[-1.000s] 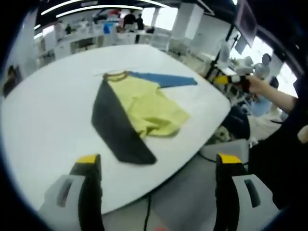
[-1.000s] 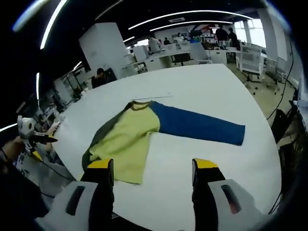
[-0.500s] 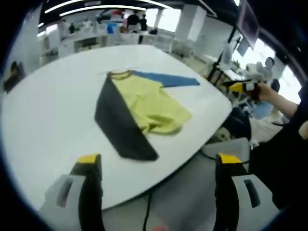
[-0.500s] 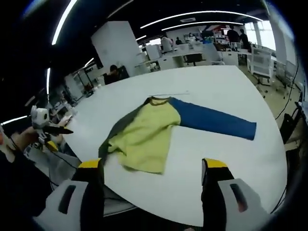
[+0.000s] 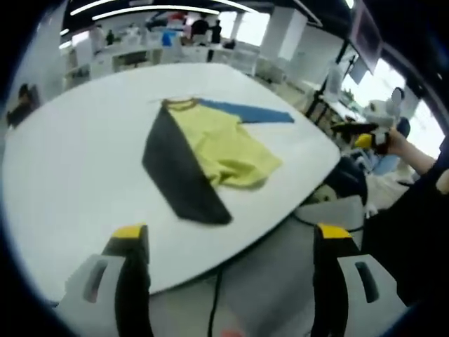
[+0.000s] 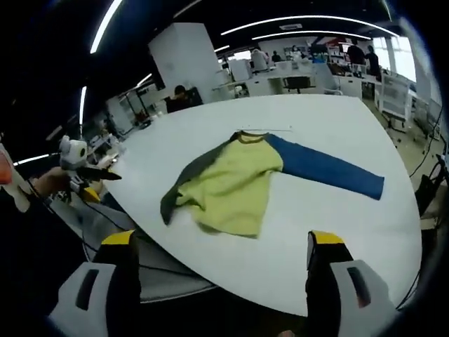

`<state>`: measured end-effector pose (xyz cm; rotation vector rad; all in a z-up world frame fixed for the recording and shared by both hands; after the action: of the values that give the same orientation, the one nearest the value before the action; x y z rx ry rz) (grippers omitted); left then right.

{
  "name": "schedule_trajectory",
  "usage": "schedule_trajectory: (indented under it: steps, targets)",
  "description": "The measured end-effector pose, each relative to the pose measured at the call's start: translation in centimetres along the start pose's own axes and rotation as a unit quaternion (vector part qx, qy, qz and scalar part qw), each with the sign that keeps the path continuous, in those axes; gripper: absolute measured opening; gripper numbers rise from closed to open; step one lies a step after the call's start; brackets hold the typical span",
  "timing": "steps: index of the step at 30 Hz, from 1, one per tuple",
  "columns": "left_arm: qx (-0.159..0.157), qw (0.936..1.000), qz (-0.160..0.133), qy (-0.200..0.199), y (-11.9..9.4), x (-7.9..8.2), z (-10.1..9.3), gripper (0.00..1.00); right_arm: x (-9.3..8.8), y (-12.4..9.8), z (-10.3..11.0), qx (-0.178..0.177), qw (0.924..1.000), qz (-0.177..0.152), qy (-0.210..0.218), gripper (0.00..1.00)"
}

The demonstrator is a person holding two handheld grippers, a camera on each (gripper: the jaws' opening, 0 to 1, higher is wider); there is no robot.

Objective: Fold the garment on the visible template until the final outline fits inside the template.

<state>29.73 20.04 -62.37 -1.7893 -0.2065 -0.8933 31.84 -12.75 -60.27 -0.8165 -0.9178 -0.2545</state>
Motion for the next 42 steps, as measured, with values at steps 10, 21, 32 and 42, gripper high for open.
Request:
schedule_trajectory:
  steps: [10,21,32,42]
  targets:
    - [0.006,1.0000,-0.003,0.003,-0.5,0.3,0.1,0.94,-0.1,0.2,-0.4,-0.001,1.0000,0.000,-0.004,1.00]
    - [0.005,1.0000,0.001,0.008,0.1,0.5,0.1,0.94,0.0,0.3,-1.2,-0.008,1.0000,-0.002,0.003,1.00]
    - [0.000,0.9999,-0.001,0.011,1.9,0.0,-0.1,0.87,-0.7,-0.1,-1.3,-0.017,0.9998,0.005,0.012,1.00]
    - [0.005,0.9993,0.012,0.034,3.9,-1.0,-0.5,0.75,-1.1,-0.6,-1.5,-0.026,0.9994,0.010,0.018,1.00]
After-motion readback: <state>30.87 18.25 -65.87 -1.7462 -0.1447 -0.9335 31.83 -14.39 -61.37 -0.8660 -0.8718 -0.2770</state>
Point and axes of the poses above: the point that each gripper's makers call its tool centre point, and the gripper's own axes: y roughly forward along the fingers, z roughly to its left, x roughly out of its top, the point moved 1 cm from there along -y, roughly backward along the fingers, and after that the axes turned 8 degrees about x, right-handed, at the moved point
